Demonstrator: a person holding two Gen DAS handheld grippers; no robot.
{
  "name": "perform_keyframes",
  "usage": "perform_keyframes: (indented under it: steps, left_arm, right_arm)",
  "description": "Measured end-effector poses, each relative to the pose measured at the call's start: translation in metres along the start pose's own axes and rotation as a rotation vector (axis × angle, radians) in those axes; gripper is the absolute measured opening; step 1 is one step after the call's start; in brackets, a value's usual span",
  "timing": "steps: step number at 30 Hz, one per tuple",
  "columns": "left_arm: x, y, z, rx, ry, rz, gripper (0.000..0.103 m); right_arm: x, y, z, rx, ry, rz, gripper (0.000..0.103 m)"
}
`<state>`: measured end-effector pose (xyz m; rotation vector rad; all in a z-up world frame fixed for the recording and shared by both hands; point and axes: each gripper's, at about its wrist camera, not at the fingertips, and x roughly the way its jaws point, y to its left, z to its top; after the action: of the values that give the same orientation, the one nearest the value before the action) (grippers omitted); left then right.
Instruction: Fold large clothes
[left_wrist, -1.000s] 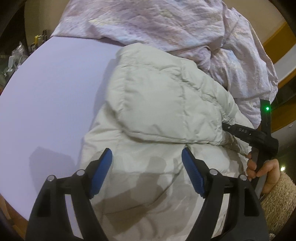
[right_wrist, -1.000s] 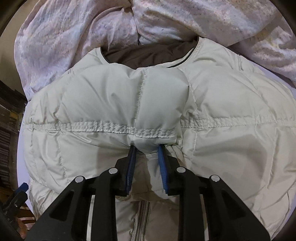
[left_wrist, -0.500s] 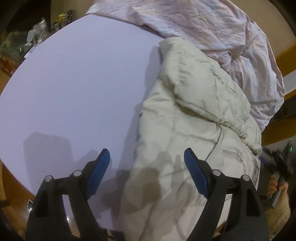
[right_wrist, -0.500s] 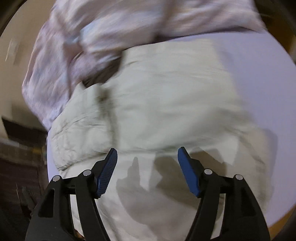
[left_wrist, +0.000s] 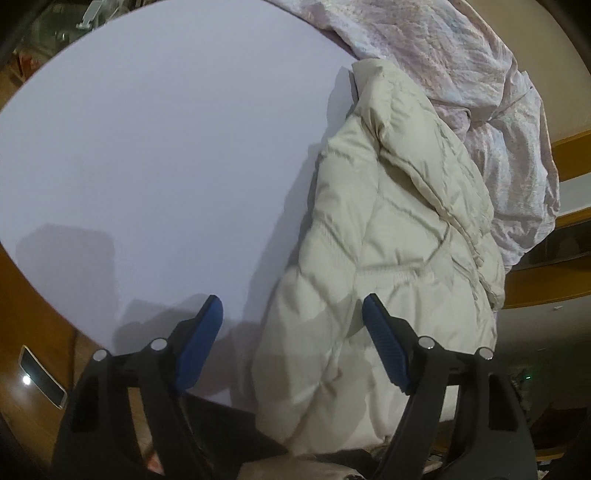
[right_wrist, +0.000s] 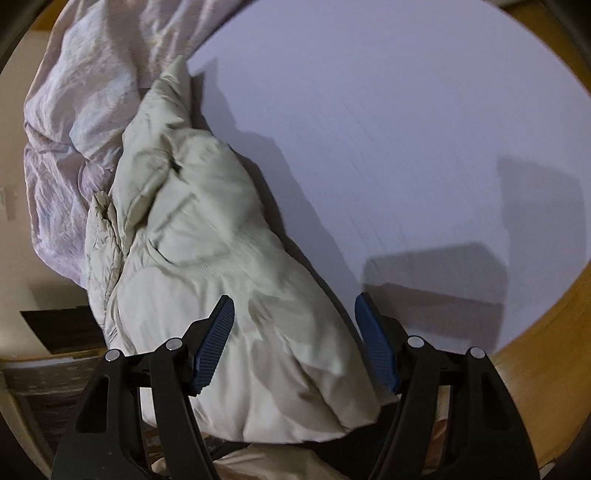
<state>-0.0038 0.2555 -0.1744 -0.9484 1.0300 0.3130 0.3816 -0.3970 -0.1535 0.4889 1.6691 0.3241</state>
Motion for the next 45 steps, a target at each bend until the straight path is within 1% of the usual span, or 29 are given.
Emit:
perform_keyframes:
  steps: [5, 6, 12, 15, 17, 18, 19, 20, 21, 22, 25, 28, 32, 35, 38, 42, 45]
  left_arm:
    - [0.001, 0.0, -0.014, -0.017, 0.004, -0.043, 0.071]
    - [0.001, 0.0, -0.018, -0.02, 0.005, -0.055, 0.069]
    - [0.002, 0.002, -0.036, -0.045, 0.015, -0.119, 0.058]
    - [0.002, 0.004, -0.045, -0.058, 0.021, -0.144, 0.054]
    - [0.002, 0.004, -0.05, -0.062, 0.022, -0.149, 0.051]
    - [0.003, 0.004, -0.05, -0.066, 0.024, -0.151, 0.048]
    - [0.003, 0.004, -0.051, -0.07, 0.026, -0.153, 0.042]
    - [0.002, 0.003, -0.052, -0.071, 0.025, -0.158, 0.037]
    - [0.001, 0.002, -0.052, -0.071, 0.021, -0.165, 0.028]
    - [-0.002, -0.001, -0.052, -0.067, 0.013, -0.175, 0.021]
    - [-0.015, -0.013, -0.048, -0.036, -0.02, -0.18, 0.014]
    - [-0.032, -0.026, -0.034, -0.016, -0.068, -0.22, 0.012]
    - [-0.055, -0.048, -0.009, 0.029, -0.136, -0.272, 0.011]
    - [-0.071, -0.074, 0.016, 0.091, -0.193, -0.304, 0.011]
    - [-0.08, -0.094, 0.041, 0.127, -0.238, -0.337, 0.011]
    - [-0.083, -0.119, 0.079, 0.148, -0.268, -0.363, 0.01]
    - [-0.079, -0.141, 0.108, 0.173, -0.281, -0.364, 0.01]
  right_arm:
    - [0.002, -0.008, -0.007, 0.0, 0.022, 0.092, 0.07]
    - [0.004, -0.009, -0.008, -0.002, 0.03, 0.108, 0.07]
    - [0.016, -0.002, -0.019, -0.048, 0.111, 0.196, 0.069]
    - [0.019, 0.001, -0.025, -0.072, 0.13, 0.221, 0.066]
    - [0.02, 0.002, -0.027, -0.075, 0.133, 0.228, 0.063]
    - [0.021, 0.003, -0.028, -0.074, 0.133, 0.233, 0.058]
    - [0.02, 0.0, -0.03, -0.074, 0.133, 0.234, 0.047]
    - [0.02, 0.001, -0.031, -0.073, 0.133, 0.234, 0.04]
    - [0.019, 0.003, -0.032, -0.079, 0.128, 0.243, 0.029]
    - [0.015, 0.004, -0.032, -0.087, 0.113, 0.249, 0.021]
    - [0.003, 0.012, -0.03, -0.104, 0.057, 0.29, 0.015]
    - [-0.013, 0.025, -0.025, -0.133, -0.008, 0.327, 0.013]
    - [-0.036, 0.059, -0.011, -0.196, -0.1, 0.366, 0.012]
    - [-0.048, 0.086, 0.004, -0.236, -0.158, 0.367, 0.011]
    - [-0.056, 0.113, 0.022, -0.25, -0.21, 0.358, 0.011]
    - [-0.064, 0.144, 0.048, -0.263, -0.257, 0.353, 0.011]
    - [-0.068, 0.174, 0.071, -0.282, -0.307, 0.349, 0.011]
